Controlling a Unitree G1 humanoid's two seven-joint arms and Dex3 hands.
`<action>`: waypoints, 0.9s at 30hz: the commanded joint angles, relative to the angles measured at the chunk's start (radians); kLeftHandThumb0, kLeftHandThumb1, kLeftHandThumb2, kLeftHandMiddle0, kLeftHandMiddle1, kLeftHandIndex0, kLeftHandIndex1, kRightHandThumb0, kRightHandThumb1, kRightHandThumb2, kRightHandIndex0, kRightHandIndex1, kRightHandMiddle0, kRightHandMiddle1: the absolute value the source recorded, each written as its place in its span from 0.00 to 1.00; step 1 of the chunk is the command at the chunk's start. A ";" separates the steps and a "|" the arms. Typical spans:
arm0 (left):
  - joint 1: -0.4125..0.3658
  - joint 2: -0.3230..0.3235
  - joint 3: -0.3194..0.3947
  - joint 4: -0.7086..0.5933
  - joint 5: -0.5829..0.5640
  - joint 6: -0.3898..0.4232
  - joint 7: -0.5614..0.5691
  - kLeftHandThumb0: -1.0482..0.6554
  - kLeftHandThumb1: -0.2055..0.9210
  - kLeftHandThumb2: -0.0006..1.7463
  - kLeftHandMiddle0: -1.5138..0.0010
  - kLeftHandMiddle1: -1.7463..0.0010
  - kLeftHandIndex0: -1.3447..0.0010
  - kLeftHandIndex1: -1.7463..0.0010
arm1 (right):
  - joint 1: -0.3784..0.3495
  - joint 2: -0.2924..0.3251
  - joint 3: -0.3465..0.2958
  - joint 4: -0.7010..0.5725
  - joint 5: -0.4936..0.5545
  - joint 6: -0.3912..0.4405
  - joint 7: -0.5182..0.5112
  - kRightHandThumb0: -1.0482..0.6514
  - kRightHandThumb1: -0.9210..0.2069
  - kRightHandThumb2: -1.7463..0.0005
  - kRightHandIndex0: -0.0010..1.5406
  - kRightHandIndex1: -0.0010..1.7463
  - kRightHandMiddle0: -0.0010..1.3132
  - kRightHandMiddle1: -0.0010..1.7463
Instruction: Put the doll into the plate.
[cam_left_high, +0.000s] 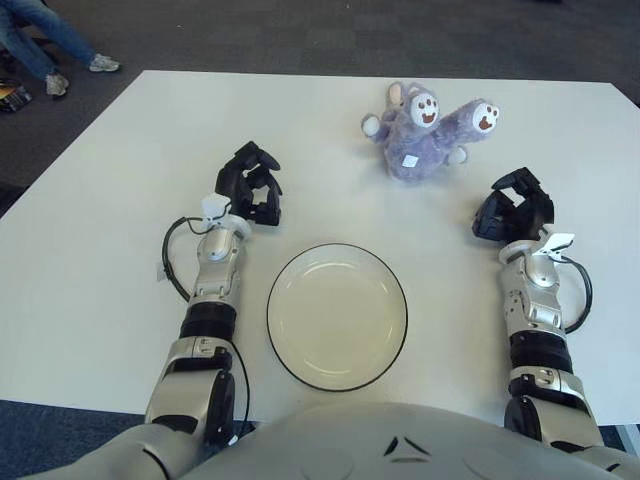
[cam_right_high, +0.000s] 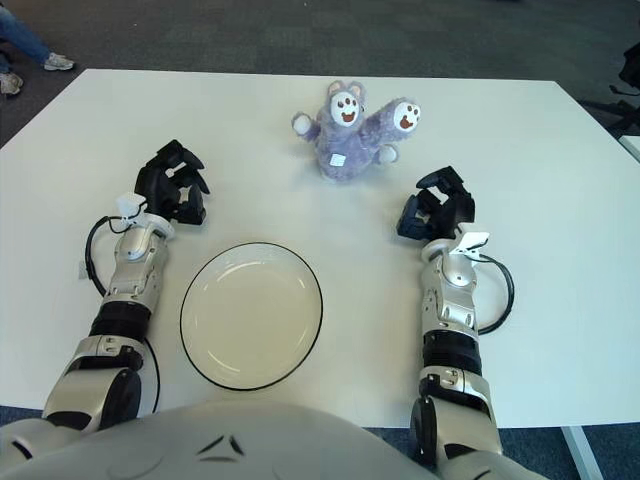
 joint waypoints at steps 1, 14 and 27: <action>0.056 -0.026 -0.007 0.047 0.007 -0.015 0.011 0.61 0.08 1.00 0.37 0.00 0.41 0.12 | 0.043 0.021 0.016 -0.016 0.000 0.013 0.013 0.61 0.77 0.07 0.53 1.00 0.45 0.98; 0.041 -0.024 -0.007 0.093 0.018 -0.072 0.016 0.61 0.07 1.00 0.37 0.00 0.40 0.12 | 0.056 0.069 0.014 -0.146 -0.014 -0.033 -0.043 0.61 0.77 0.08 0.53 1.00 0.46 0.96; 0.025 -0.018 -0.004 0.133 0.027 -0.106 0.016 0.60 0.07 1.00 0.37 0.00 0.40 0.12 | 0.037 0.066 0.005 -0.188 -0.029 -0.024 -0.091 0.61 0.78 0.07 0.53 1.00 0.45 0.98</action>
